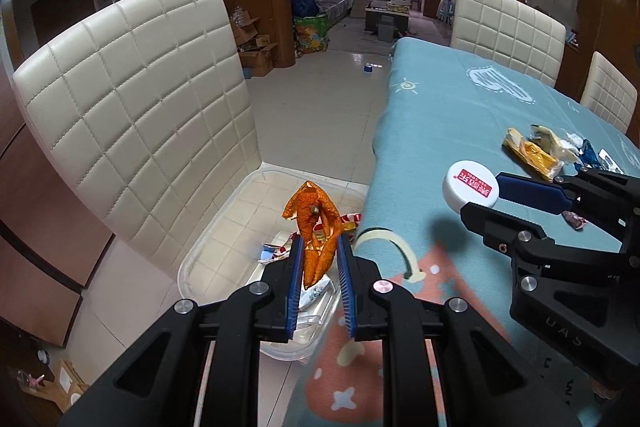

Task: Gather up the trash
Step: 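Carry the orange peel to the bin and open the left gripper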

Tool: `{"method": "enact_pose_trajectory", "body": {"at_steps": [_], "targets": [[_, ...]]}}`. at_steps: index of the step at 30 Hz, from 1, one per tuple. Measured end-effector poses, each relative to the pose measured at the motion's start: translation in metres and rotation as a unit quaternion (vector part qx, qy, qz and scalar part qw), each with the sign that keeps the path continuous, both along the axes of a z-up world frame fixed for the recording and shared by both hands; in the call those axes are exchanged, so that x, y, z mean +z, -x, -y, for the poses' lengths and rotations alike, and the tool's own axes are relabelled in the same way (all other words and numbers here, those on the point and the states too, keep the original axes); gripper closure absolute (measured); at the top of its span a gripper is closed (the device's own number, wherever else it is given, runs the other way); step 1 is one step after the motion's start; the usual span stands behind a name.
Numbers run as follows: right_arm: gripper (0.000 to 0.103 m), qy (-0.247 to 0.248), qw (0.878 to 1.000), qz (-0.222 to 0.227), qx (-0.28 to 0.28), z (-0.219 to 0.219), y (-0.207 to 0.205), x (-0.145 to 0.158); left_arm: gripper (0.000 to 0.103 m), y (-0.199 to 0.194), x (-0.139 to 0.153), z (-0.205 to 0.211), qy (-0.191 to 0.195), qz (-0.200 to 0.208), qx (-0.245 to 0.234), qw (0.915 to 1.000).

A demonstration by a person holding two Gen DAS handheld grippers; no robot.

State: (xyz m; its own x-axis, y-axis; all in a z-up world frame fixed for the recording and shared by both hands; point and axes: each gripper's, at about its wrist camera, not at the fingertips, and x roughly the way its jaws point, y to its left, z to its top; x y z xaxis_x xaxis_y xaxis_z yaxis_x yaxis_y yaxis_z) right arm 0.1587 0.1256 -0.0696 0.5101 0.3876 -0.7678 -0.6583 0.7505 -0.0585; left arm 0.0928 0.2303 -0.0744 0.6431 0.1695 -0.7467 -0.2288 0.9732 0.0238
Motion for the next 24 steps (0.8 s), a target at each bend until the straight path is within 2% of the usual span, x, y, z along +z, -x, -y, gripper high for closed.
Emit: {"method": "enact_pose_trajectory", "body": {"at_steps": [8, 18, 19, 22, 24], "targets": [[0.066, 0.007, 1.0, 0.001, 0.016, -0.023, -0.008, -0.003, 0.086, -0.001, -0.005, -0.02, 0.003, -0.005, 0.02, 0.9998], [0.066, 0.03, 0.999, 0.027, 0.021, -0.039, -0.011, -0.01, 0.085, -0.011, -0.009, -0.036, 0.002, -0.001, 0.031, 0.9995], [0.066, 0.029, 0.999, 0.025, 0.02, -0.039, -0.013, -0.01, 0.081, -0.012, -0.01, -0.037, 0.002, -0.003, 0.034, 0.9994], [0.066, 0.031, 0.999, 0.02, 0.019, -0.04, -0.016, -0.014, 0.046, -0.013, -0.012, -0.04, 0.008, 0.0, 0.039, 0.9992], [0.066, 0.033, 0.999, 0.018, 0.021, -0.041, -0.017, -0.016, 0.045, -0.011, -0.011, -0.039, -0.001, 0.01, 0.042, 0.9991]]}}
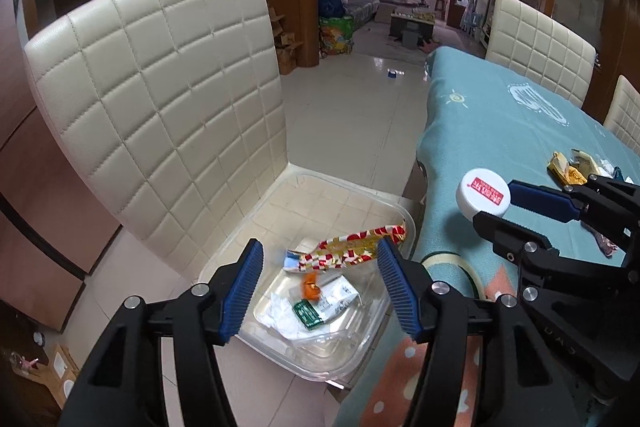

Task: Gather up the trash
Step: 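Carry the orange peel to the bin and open the left gripper, then lower the white cap over the bin and open the right gripper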

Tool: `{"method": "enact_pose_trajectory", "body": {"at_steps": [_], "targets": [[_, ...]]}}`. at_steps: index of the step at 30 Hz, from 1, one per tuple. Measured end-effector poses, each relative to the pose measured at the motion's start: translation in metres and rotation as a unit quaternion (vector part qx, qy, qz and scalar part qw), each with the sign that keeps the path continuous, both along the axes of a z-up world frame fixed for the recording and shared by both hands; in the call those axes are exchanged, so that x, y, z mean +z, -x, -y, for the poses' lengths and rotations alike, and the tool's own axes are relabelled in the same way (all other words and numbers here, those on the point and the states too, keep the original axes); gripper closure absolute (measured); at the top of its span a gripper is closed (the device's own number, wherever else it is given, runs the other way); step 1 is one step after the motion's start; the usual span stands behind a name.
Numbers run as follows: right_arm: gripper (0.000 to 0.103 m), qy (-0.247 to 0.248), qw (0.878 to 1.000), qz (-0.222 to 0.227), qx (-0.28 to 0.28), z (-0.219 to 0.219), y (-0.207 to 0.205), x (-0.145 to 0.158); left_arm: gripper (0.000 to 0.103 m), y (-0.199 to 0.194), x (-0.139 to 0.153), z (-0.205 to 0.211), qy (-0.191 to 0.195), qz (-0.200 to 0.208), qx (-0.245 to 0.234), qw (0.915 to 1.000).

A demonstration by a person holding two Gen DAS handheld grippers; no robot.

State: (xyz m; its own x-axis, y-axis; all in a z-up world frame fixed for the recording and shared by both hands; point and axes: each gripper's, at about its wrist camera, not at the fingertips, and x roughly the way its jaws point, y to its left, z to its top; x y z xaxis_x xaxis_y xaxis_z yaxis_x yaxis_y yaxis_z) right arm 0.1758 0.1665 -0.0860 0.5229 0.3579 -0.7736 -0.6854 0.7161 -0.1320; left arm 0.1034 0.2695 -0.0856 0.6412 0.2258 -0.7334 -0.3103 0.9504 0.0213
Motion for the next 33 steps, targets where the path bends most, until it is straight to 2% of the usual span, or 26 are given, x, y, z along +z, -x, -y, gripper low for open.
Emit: {"method": "enact_pose_trajectory", "body": {"at_steps": [10, 19, 26, 28, 30, 31, 33], "targets": [[0.066, 0.001, 1.0, -0.002, 0.021, -0.011, 0.007, -0.002, 0.044, 0.01, -0.001, -0.013, -0.002, -0.007, 0.02, 0.9998], [0.066, 0.004, 0.999, 0.0, 0.031, -0.015, 0.013, -0.001, 0.038, 0.02, 0.001, -0.025, 0.006, -0.006, 0.038, 0.9992], [0.065, 0.006, 0.999, 0.009, 0.032, -0.017, 0.014, 0.0, 0.038, 0.021, 0.001, -0.024, 0.005, -0.006, 0.036, 0.9993], [0.065, 0.012, 0.999, 0.025, 0.029, -0.017, 0.015, 0.001, 0.037, 0.022, 0.002, -0.024, 0.005, -0.007, 0.036, 0.9993], [0.052, 0.021, 0.998, 0.048, 0.025, -0.018, 0.018, 0.002, 0.037, 0.022, 0.002, -0.024, 0.004, -0.006, 0.036, 0.9993], [0.041, 0.021, 0.998, 0.056, 0.023, -0.017, 0.019, 0.003, 0.037, 0.022, 0.002, -0.024, 0.003, -0.006, 0.037, 0.9993], [0.038, 0.019, 0.998, 0.061, 0.02, -0.015, 0.019, 0.004, 0.037, 0.023, 0.002, -0.023, 0.003, -0.005, 0.038, 0.9993]]}}
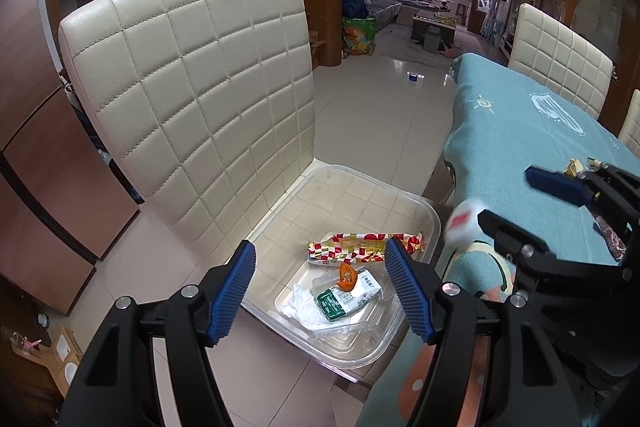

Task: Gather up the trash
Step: 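Lower the white cap over the bin and open the right gripper, then grasp the yellow wrapper with the left gripper while the right grasps the blue foil wrapper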

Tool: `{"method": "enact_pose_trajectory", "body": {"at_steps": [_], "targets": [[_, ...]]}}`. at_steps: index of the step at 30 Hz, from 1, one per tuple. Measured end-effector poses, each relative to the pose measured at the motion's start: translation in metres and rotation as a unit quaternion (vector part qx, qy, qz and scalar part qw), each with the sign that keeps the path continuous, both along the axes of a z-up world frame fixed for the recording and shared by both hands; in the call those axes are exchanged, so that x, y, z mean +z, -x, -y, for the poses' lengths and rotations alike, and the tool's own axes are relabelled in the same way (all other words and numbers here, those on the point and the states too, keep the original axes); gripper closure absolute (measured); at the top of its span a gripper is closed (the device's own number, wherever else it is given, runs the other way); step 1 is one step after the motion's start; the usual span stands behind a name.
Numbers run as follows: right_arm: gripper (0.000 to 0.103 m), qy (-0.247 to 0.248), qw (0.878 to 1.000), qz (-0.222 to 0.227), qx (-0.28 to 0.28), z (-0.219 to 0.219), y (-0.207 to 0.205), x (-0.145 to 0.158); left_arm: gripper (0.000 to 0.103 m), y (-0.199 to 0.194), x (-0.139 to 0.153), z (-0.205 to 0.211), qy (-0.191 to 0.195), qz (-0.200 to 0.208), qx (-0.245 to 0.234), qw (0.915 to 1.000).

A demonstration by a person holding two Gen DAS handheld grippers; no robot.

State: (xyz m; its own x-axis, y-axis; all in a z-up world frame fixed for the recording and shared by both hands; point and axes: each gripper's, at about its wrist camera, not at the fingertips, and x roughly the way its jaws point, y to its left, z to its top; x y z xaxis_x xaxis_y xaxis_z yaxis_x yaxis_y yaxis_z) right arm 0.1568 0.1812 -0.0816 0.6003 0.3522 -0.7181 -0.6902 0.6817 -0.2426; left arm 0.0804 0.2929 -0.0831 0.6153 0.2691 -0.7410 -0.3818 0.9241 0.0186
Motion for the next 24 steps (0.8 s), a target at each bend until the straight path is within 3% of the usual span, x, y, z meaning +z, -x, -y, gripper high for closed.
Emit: {"method": "enact_pose_trajectory", "body": {"at_steps": [13, 24], "targets": [[0.039, -0.022, 0.999, -0.01, -0.024, 0.029, 0.004, 0.013, 0.037, 0.008, 0.013, 0.015, -0.006, 0.003, -0.006, 1.0], [0.039, -0.056, 0.995, 0.001, -0.086, 0.11, 0.016, 0.036, 0.036, 0.013, 0.039, 0.074, -0.02, 0.015, -0.057, 0.998]]}}
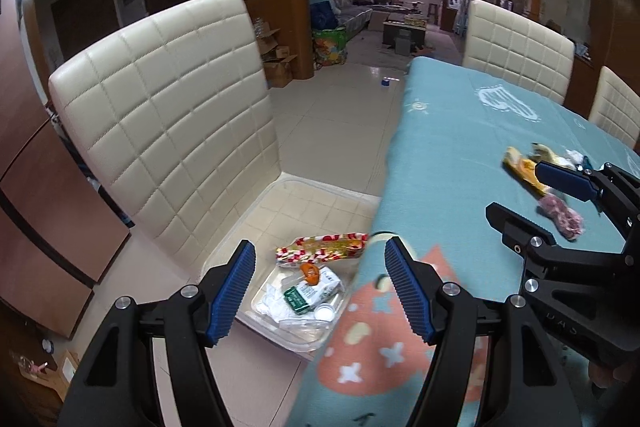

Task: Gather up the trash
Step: 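Grasp the yellow wrapper with the left gripper while the right grasps the blue foil wrapper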

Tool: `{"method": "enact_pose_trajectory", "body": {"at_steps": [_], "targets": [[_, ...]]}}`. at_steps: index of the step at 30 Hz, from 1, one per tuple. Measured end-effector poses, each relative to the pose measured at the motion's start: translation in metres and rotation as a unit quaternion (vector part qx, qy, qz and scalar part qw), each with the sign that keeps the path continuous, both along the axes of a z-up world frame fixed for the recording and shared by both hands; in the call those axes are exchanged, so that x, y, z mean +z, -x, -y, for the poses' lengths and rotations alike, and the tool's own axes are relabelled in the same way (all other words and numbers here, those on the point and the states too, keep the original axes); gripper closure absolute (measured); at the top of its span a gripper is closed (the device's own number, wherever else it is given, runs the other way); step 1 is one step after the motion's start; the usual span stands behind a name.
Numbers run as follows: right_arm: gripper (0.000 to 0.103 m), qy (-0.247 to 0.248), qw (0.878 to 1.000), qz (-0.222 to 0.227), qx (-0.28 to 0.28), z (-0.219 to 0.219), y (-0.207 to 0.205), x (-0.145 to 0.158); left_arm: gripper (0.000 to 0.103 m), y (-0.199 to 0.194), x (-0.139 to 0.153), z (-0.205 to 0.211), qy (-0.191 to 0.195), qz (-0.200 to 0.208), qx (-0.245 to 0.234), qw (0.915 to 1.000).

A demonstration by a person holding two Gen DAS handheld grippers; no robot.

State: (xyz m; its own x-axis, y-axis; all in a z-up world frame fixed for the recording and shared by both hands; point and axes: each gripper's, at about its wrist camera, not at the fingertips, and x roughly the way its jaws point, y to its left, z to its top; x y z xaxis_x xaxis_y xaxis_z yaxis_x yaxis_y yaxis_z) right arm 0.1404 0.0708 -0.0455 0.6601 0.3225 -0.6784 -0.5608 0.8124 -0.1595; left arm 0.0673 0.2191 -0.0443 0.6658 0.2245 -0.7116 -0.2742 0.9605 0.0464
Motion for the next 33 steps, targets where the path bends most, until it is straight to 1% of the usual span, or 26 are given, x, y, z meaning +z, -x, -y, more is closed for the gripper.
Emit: {"method": "enact_pose_trajectory", "body": {"at_steps": [1, 2, 4, 8, 11, 17, 22, 24, 29, 31, 33], "targets": [[0.039, -0.003, 1.0, -0.001, -0.008, 0.009, 0.0, 0.001, 0.03, -0.001, 0.002, 0.007, -0.002, 0.002, -0.005, 1.0], [0.039, -0.006, 1.0, 0.0, -0.018, 0.022, 0.0, 0.003, 0.027, -0.002, 0.005, 0.017, -0.006, 0.007, -0.012, 0.9999], [0.039, -0.008, 0.999, 0.003, -0.04, 0.047, -0.001, 0.004, 0.026, -0.005, 0.009, 0.033, -0.008, 0.012, -0.025, 0.9996], [0.039, -0.013, 0.997, -0.002, -0.079, 0.092, -0.007, 0.002, 0.026, -0.019, 0.01, 0.067, 0.002, 0.011, -0.059, 0.9982], [0.04, -0.012, 0.994, -0.007, -0.109, 0.125, -0.014, -0.003, 0.026, -0.037, 0.007, 0.101, -0.001, 0.003, -0.092, 0.9957], [0.04, -0.013, 0.987, -0.023, -0.161, 0.183, -0.041, -0.015, 0.026, -0.075, -0.006, 0.151, -0.011, -0.02, -0.14, 0.9899], [0.04, -0.024, 0.98, -0.033, -0.195, 0.215, -0.069, -0.019, 0.026, -0.108, -0.013, 0.179, -0.027, -0.034, -0.165, 0.9853], [0.04, -0.027, 0.978, -0.036, -0.204, 0.227, -0.081, -0.022, 0.026, -0.123, -0.017, 0.184, -0.027, -0.043, -0.172, 0.9838], [0.038, -0.026, 0.976, -0.038, -0.213, 0.238, -0.104, -0.03, 0.026, -0.158, -0.035, 0.198, -0.017, -0.07, -0.189, 0.9793], [0.038, -0.028, 0.975, -0.046, -0.215, 0.241, -0.112, -0.034, 0.026, -0.165, -0.041, 0.202, -0.013, -0.078, -0.196, 0.9774], [0.038, -0.03, 0.974, -0.055, -0.217, 0.243, -0.12, -0.04, 0.026, -0.174, -0.047, 0.206, -0.017, -0.087, -0.199, 0.976]]}}
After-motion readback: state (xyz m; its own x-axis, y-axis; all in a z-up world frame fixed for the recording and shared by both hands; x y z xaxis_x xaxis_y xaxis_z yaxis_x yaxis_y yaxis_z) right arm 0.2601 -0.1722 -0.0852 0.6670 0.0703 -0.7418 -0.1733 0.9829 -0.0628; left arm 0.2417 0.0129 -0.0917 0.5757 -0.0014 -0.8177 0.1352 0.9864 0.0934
